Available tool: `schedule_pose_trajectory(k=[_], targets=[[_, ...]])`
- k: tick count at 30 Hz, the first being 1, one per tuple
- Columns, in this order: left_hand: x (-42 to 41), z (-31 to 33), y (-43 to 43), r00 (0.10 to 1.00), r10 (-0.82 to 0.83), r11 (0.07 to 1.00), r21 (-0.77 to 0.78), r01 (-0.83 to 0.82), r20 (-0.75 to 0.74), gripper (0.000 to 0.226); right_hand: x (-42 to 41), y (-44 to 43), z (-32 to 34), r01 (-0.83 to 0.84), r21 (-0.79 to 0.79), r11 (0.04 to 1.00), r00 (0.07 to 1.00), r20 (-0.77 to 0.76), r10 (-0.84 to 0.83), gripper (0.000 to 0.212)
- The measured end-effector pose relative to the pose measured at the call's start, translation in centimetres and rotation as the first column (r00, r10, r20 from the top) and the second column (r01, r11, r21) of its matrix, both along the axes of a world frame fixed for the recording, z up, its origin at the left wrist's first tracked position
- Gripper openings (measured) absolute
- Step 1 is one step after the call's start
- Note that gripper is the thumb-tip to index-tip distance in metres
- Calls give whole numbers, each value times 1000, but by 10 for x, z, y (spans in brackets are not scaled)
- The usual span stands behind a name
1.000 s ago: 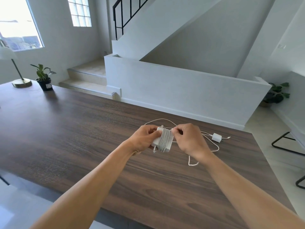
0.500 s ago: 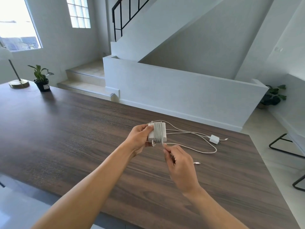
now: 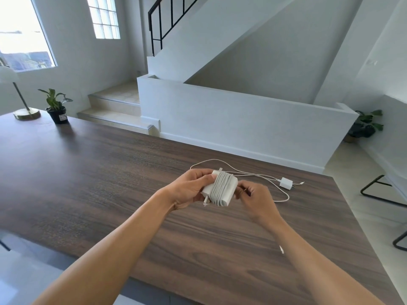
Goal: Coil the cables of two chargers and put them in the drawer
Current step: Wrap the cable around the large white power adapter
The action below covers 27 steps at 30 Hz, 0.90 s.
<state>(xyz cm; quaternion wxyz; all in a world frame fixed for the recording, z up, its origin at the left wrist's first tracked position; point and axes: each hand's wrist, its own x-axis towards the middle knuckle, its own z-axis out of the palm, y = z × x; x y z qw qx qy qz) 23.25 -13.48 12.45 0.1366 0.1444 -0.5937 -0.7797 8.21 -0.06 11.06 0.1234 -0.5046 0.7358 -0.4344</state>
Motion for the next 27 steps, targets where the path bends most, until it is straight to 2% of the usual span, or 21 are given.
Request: schedule_pose_trajectory(k=[4, 6, 10, 16, 20, 24, 27], targets=[[1, 0, 3, 996, -64, 989, -130, 72, 63, 26, -16, -5, 23, -37, 125, 991, 995, -84, 48, 18], [1, -1, 3, 996, -62, 988, -139, 71, 69, 25, -18, -6, 33, -54, 187, 981, 991, -110, 76, 21], [1, -6, 1, 995, 9, 981, -192, 9, 95, 28, -13, -6, 44, -21, 240, 971, 992, -119, 51, 20], [-4, -10, 4, 988, 39, 941, -337, 13, 148, 27, -7, -9, 40, 44, 273, 961, 992, -128, -9, 23], [-7, -10, 2, 981, 16, 891, -448, 74, 195, 21, -10, -13, 41, 60, 386, 920, 998, -1, -65, 32], [-8, -12, 4, 972, -38, 814, -557, 165, 232, 25, -14, -20, 39, 32, 495, 868, 965, 212, -156, 24], [-8, -13, 8, 968, -49, 799, -572, 186, 247, 25, -15, -22, 40, 5, 549, 836, 960, 231, -157, 23]])
